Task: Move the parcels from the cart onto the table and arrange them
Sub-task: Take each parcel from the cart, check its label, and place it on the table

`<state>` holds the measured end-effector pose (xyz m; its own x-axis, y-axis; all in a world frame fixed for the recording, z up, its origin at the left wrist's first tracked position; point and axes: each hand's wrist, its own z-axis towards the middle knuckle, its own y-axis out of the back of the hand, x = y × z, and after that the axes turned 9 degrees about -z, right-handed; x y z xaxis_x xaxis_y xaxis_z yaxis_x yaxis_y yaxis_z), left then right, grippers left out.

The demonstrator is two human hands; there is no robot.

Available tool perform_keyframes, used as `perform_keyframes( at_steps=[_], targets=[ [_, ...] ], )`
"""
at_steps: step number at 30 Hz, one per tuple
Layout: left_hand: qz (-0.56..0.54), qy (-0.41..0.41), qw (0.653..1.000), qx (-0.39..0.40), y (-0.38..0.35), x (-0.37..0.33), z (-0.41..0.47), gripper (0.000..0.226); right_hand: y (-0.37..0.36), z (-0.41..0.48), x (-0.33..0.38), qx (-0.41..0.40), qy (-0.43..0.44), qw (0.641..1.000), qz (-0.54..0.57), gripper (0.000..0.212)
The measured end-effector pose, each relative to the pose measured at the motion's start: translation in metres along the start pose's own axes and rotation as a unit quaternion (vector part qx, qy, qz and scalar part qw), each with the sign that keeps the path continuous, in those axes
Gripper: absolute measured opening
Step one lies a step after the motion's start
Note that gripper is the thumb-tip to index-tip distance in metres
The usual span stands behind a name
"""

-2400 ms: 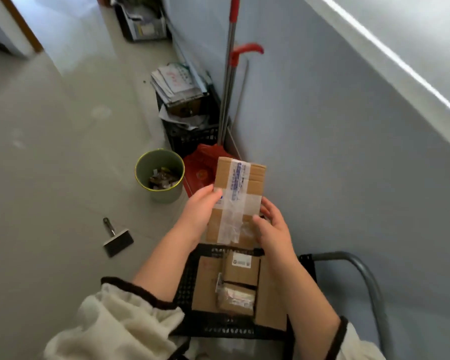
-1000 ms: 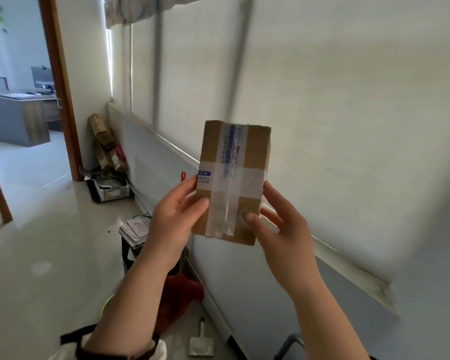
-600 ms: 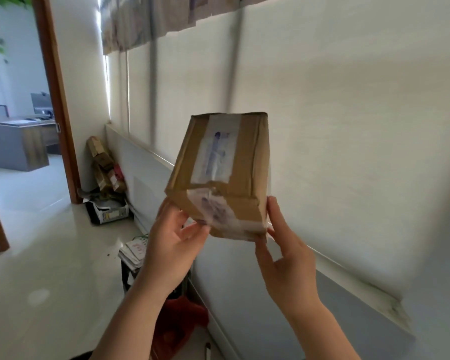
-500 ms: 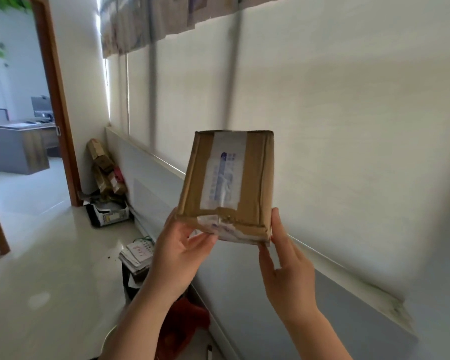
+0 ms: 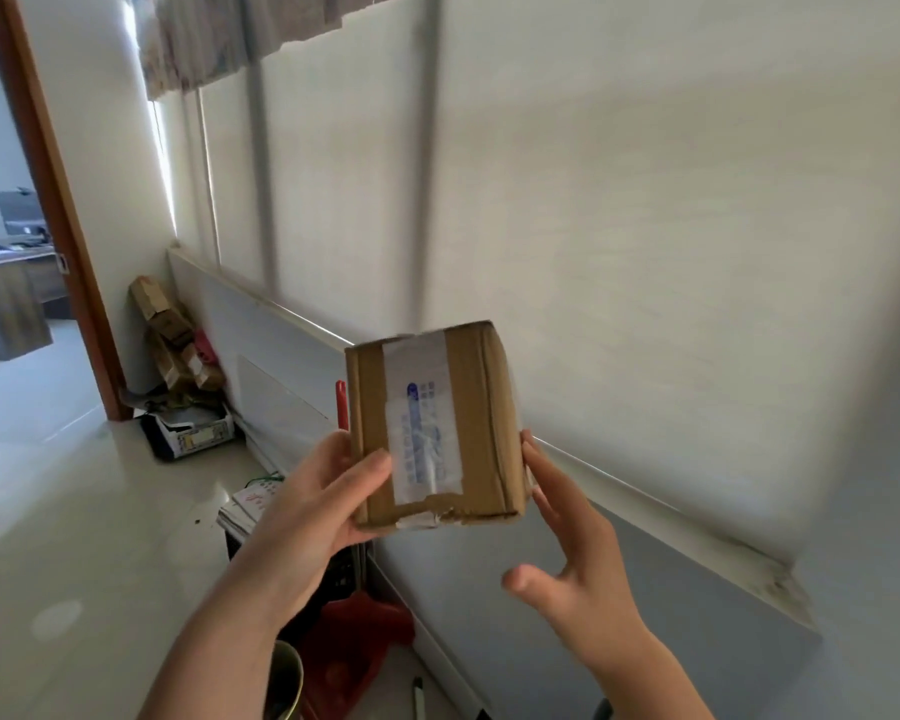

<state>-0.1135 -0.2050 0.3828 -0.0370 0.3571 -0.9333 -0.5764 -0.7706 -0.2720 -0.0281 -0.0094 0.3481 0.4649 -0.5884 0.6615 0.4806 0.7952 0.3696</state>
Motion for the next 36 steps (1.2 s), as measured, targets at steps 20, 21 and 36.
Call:
perform_keyframes(
  at_steps=[20,21,36],
  targets=[
    [0.339,-0.208,0.905,0.149,-0.068,0.075,0.013,0.056,0.076,-0.057,-0.012,-0.157,-0.313,0.888,0.298,0.081],
    [0.392,-0.252,0.869,0.166,-0.077,0.075,0.009,0.057,0.084,-0.067,-0.012,-0.169,-0.333,0.864,0.338,0.084],
    [-0.050,0.117,0.932,0.339,-0.201,0.092,-0.141,0.105,0.168,-0.282,0.112,-0.176,-0.257,0.928,-0.203,0.077]
  ],
)
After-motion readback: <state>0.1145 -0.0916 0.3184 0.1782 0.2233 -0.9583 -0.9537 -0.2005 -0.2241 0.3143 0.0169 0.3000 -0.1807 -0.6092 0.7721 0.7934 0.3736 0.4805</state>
